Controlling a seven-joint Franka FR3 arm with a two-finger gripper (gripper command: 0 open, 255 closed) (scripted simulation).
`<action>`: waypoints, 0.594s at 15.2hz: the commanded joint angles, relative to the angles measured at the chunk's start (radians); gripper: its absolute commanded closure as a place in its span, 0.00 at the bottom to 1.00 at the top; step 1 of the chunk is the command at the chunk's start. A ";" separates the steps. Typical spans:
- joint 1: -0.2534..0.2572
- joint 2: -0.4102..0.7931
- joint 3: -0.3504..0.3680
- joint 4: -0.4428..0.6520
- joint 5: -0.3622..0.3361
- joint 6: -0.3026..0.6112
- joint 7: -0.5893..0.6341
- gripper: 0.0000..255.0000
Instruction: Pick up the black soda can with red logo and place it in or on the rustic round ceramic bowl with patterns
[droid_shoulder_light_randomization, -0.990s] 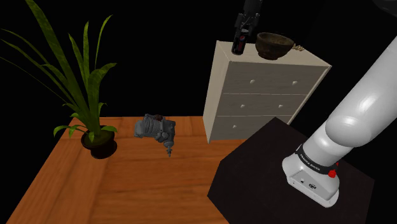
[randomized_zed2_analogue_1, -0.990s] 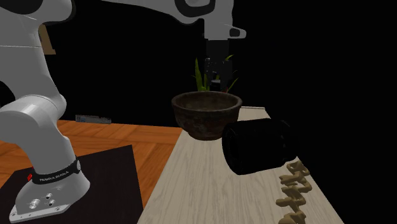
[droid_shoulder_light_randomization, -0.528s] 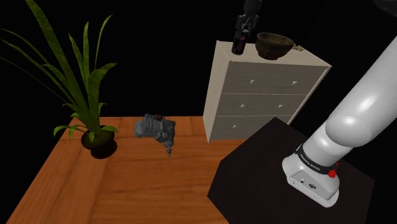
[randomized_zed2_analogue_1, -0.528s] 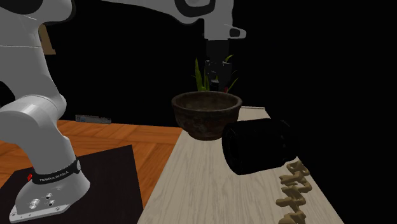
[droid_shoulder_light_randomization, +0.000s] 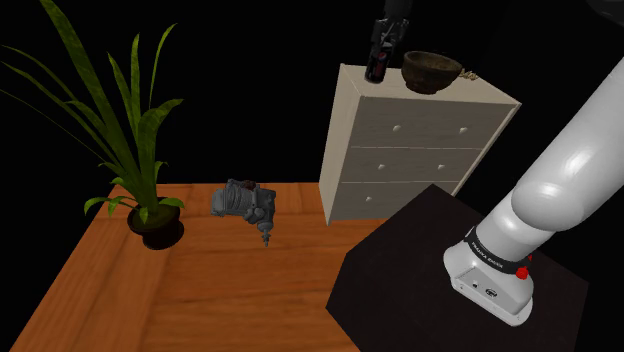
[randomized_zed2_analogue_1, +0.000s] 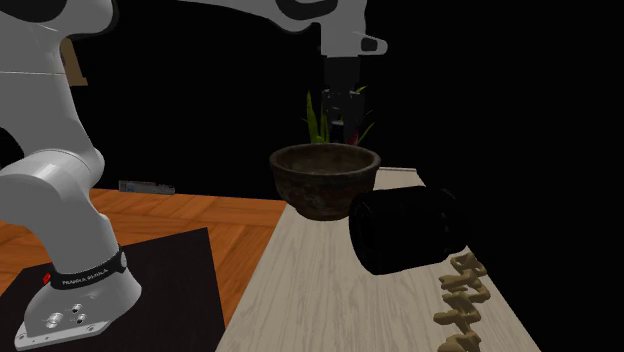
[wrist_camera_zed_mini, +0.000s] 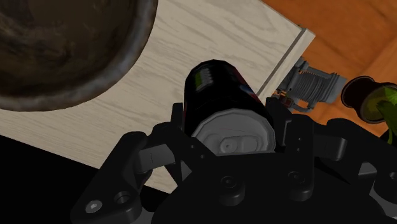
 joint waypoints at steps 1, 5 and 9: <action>0.000 0.004 0.000 0.030 0.001 -0.026 0.000 1.00; -0.001 0.011 -0.001 0.092 0.002 -0.082 0.000 1.00; -0.002 0.021 -0.002 0.160 0.004 -0.139 -0.001 1.00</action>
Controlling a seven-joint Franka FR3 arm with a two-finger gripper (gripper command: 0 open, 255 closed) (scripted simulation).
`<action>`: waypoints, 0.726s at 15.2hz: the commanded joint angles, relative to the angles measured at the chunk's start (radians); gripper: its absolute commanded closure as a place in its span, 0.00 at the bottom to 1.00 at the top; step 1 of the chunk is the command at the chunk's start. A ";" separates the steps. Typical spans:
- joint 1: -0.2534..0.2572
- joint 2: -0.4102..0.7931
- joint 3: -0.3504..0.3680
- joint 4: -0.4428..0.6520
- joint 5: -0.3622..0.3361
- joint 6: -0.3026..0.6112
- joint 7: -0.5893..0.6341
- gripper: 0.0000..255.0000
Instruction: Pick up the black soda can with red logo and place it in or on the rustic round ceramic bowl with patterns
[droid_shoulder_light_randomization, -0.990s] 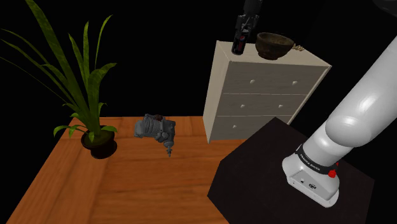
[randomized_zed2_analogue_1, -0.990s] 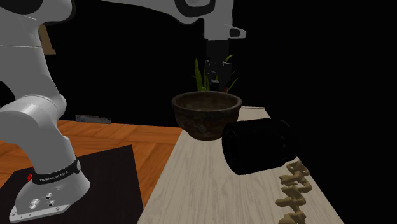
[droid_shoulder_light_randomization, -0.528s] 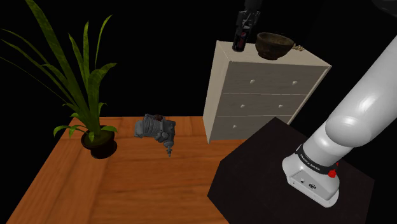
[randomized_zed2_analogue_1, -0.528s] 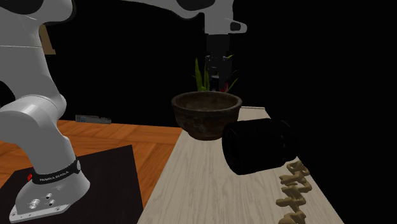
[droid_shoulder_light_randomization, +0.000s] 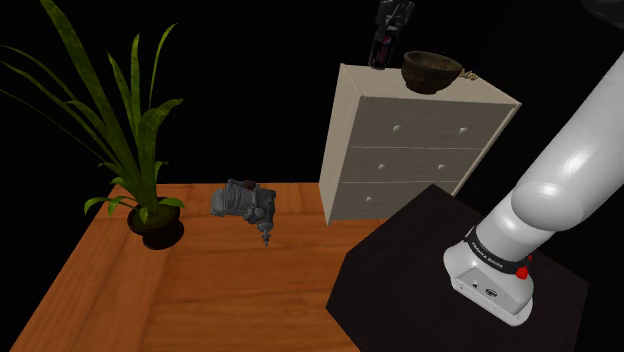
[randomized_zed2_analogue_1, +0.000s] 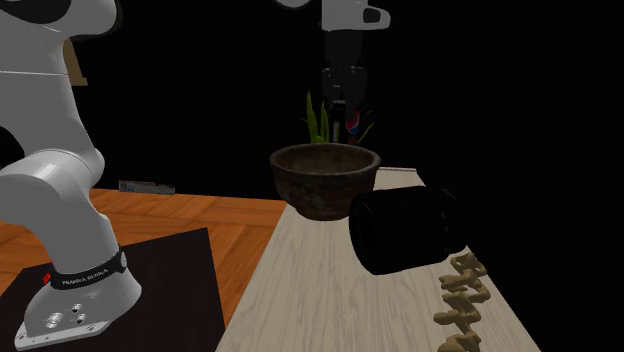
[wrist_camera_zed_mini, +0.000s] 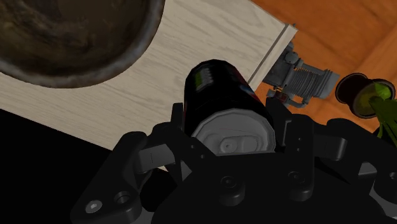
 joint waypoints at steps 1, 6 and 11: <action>0.000 0.008 0.000 0.039 0.001 -0.031 0.001 1.00; -0.003 0.030 -0.002 0.136 0.006 -0.107 -0.001 1.00; -0.008 0.062 -0.004 0.247 0.013 -0.187 -0.004 1.00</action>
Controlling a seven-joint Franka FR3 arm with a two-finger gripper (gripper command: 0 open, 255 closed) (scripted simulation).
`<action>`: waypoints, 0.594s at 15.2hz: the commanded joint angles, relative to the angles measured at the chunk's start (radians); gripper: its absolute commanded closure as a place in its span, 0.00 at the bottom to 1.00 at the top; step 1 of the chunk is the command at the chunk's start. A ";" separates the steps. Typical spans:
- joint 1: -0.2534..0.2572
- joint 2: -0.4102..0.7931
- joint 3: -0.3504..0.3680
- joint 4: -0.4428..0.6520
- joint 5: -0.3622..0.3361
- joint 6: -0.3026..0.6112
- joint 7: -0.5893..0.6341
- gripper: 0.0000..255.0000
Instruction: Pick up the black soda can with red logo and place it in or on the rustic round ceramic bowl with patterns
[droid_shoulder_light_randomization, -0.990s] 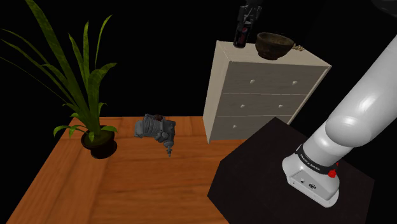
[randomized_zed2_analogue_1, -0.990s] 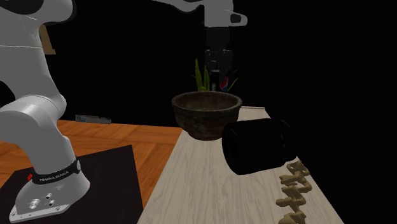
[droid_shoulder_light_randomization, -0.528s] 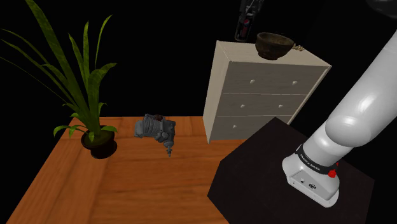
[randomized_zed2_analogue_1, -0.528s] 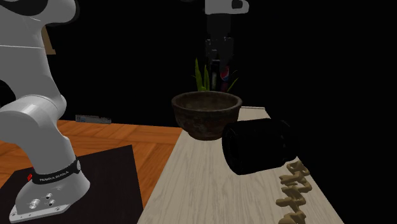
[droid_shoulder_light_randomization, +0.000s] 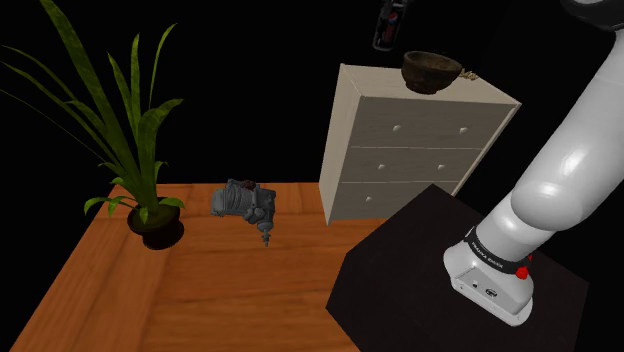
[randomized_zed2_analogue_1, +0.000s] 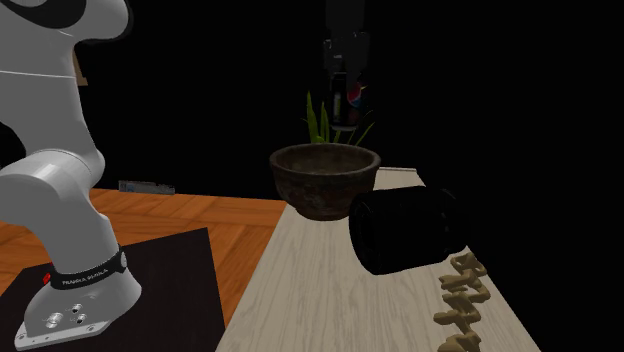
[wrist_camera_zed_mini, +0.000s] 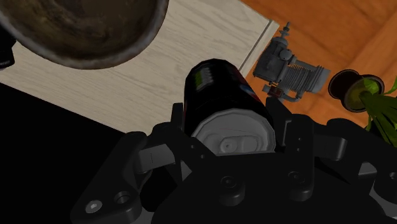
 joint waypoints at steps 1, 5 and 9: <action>-0.002 0.013 -0.001 0.046 0.003 -0.033 -0.001 1.00; -0.009 0.050 -0.004 0.154 0.011 -0.105 -0.004 1.00; -0.019 0.099 -0.007 0.283 0.023 -0.185 -0.008 1.00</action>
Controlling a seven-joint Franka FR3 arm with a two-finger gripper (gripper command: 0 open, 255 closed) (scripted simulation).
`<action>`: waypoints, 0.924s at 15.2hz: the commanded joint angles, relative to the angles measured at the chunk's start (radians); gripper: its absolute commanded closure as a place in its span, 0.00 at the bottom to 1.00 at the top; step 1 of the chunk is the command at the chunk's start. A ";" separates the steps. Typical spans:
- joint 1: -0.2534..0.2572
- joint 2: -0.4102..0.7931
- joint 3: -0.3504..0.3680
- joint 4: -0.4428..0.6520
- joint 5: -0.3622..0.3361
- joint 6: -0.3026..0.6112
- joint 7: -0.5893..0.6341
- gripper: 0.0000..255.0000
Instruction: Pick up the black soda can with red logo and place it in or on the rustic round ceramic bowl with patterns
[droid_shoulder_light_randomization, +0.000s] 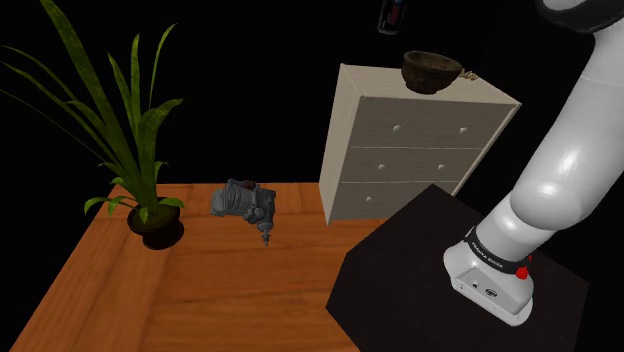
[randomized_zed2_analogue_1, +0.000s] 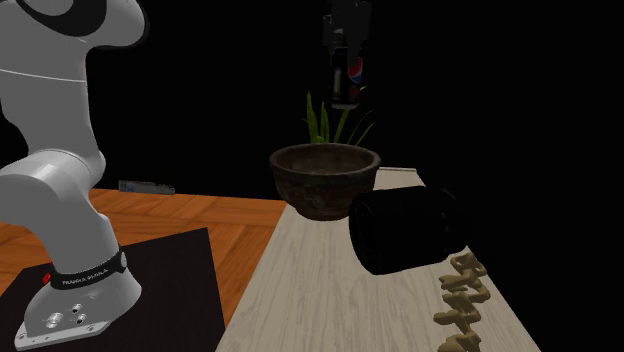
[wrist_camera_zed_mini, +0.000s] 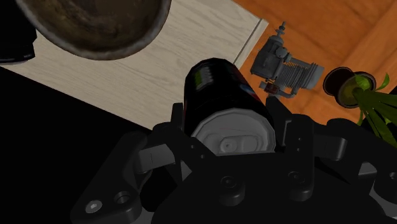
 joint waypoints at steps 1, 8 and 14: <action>-0.005 0.019 -0.001 0.046 0.005 -0.027 -0.002 1.00; -0.078 -0.109 -0.056 -0.083 -0.015 -0.027 -0.141 1.00; -0.156 -0.167 -0.123 -0.114 -0.026 -0.056 -0.289 1.00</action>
